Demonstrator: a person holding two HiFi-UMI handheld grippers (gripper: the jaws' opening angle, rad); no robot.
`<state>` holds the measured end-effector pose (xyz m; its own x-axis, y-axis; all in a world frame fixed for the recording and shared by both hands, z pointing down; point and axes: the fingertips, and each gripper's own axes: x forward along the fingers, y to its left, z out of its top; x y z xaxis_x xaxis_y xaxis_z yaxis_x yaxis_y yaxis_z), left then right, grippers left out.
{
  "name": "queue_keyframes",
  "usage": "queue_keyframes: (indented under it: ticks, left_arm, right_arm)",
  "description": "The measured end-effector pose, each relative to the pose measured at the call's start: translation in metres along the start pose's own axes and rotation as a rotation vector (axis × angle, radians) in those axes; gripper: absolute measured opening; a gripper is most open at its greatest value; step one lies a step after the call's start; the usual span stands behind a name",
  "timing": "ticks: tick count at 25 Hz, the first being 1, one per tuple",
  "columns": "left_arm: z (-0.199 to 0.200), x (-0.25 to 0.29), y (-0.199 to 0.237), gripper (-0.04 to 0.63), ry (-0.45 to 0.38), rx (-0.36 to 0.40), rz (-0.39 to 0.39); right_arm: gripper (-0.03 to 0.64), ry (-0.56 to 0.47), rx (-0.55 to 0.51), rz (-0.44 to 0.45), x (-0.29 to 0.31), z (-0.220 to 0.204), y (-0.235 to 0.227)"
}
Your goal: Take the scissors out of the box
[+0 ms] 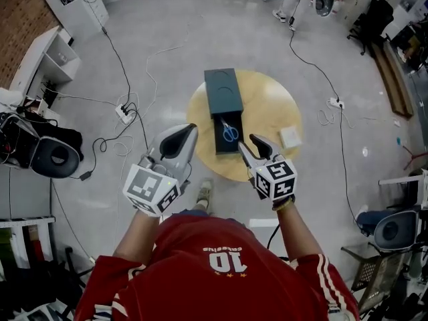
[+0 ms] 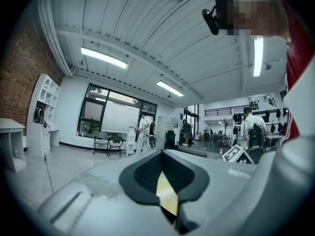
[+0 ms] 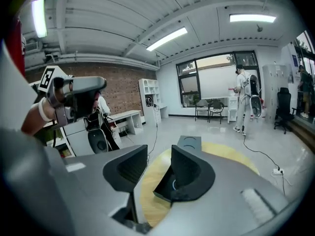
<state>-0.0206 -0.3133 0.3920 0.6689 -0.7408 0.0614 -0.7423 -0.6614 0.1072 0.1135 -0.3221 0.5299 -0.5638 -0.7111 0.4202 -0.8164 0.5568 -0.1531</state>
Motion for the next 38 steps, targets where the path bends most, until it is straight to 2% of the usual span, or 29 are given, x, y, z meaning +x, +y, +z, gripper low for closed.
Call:
queue_keyframes:
  ticks: [6,13,21,29,38]
  left_arm:
    - [-0.014,0.021,0.021,0.003,0.028,-0.028,-0.027]
    - [-0.023,0.052,0.037,0.003,0.060,-0.031,-0.109]
    - [-0.038,0.076,0.062,0.003,0.090,-0.047,-0.136]
    - [-0.048,0.088,0.080,0.003,0.113,-0.069,-0.132]
    - [-0.055,0.093,0.097,0.003,0.121,-0.094,-0.119]
  right_arm:
    - [0.140,0.109,0.000,-0.002,0.046,-0.037,-0.015]
    - [0.138,0.228,0.009,-0.017,0.100,-0.080,-0.036]
    - [0.133,0.396,0.018,-0.035,0.143,-0.140,-0.065]
    - [0.134,0.562,0.032,-0.036,0.179,-0.183,-0.079]
    - [0.129,0.722,0.028,-0.131,0.197,-0.211,-0.098]
